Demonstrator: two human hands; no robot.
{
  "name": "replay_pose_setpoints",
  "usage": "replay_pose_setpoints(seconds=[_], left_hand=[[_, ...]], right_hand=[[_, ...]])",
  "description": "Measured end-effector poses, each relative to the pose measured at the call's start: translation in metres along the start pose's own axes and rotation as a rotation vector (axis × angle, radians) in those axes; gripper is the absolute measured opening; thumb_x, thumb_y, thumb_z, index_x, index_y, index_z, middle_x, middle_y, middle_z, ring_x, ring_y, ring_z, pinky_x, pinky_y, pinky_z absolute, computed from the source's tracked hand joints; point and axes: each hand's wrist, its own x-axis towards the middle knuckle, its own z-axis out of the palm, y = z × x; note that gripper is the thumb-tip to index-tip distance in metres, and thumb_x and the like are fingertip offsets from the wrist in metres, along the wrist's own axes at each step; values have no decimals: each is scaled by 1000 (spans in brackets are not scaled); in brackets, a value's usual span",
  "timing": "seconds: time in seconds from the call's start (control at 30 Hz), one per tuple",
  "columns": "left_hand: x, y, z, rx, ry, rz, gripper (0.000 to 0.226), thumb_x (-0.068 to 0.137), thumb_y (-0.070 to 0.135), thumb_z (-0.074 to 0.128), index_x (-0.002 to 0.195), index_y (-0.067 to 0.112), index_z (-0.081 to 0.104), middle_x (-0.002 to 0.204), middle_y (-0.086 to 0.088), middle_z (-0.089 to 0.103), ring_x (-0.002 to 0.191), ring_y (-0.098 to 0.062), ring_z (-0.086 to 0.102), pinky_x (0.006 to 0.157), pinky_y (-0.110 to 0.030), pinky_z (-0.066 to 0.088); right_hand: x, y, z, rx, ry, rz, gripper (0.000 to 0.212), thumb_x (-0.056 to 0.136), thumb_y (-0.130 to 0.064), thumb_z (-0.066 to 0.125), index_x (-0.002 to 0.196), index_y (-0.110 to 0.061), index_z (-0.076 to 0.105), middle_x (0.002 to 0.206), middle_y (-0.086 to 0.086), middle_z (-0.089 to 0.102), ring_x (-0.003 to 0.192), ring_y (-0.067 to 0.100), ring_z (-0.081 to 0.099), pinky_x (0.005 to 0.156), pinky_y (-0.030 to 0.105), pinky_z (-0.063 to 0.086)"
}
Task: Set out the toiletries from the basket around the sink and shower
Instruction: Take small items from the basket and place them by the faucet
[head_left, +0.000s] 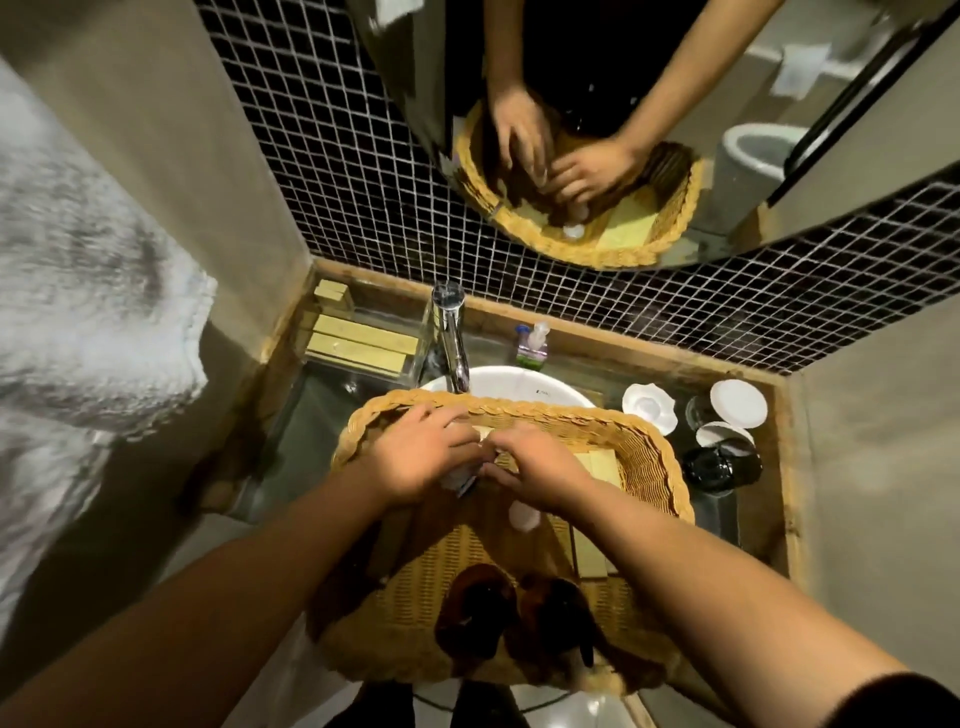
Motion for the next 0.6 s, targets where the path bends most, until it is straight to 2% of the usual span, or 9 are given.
replay_pose_setpoints(seconds=[0.1,0.17,0.23,0.27,0.33,0.43,0.47,0.53,0.6], left_hand=[[-2,-17,-30,53,116,21,68,73,19,74,135,28,49,137,5,52,139,-30,31,99,-46,44],[-4,-31,-43,63,171,51,71,68,15,74,133,25,48,135,0,51,138,-32,32,94,-47,49],[-9,-42,-63,70,277,32,82,64,11,77,137,25,44,141,-9,47,139,-35,33,98,-47,50],[-14,-47,-74,57,335,-1,89,61,9,79,140,26,42,144,-13,45,139,-37,34,100,-46,50],[-24,-56,-89,-16,442,-98,97,58,9,81,144,27,40,151,-18,37,138,-39,35,104,-50,45],[-39,-65,-101,-248,632,-387,91,66,9,71,147,36,37,159,-7,22,127,-29,46,97,-47,50],[-40,-66,-102,-372,682,-482,88,69,10,67,146,39,36,157,-1,24,120,-22,51,93,-44,52],[-38,-71,-104,-647,738,-573,78,75,15,68,144,37,39,144,5,43,110,-7,56,94,-37,51],[-35,-80,-104,-758,769,-605,61,80,20,71,137,28,52,127,5,58,104,-4,58,97,-35,49]], right_hand=[[12,-10,-23,231,168,47,21,85,-42,73,87,-29,57,81,-8,65,76,12,57,71,28,47],[21,-19,-39,380,287,94,24,79,-26,80,89,-25,58,74,-3,67,66,12,58,65,22,45],[31,-33,-56,531,344,109,26,77,-11,80,94,-20,63,72,5,66,60,11,53,63,20,45],[38,-41,-62,585,362,116,26,77,-8,79,97,-18,65,70,6,63,59,10,50,63,20,45],[52,-51,-69,654,402,133,22,79,-11,79,96,-20,69,67,-5,58,59,8,47,64,20,45],[76,-61,-74,687,459,171,14,78,-19,79,90,-24,72,65,-13,58,56,5,46,64,27,46],[82,-66,-76,685,475,175,13,79,-18,79,89,-23,72,65,-13,57,56,4,45,63,25,45],[93,-76,-77,679,509,169,12,81,-13,78,89,-19,72,63,-13,56,55,2,46,62,22,44],[103,-85,-75,662,532,169,13,81,-12,77,89,-21,72,64,-10,62,56,2,53,64,25,49]])
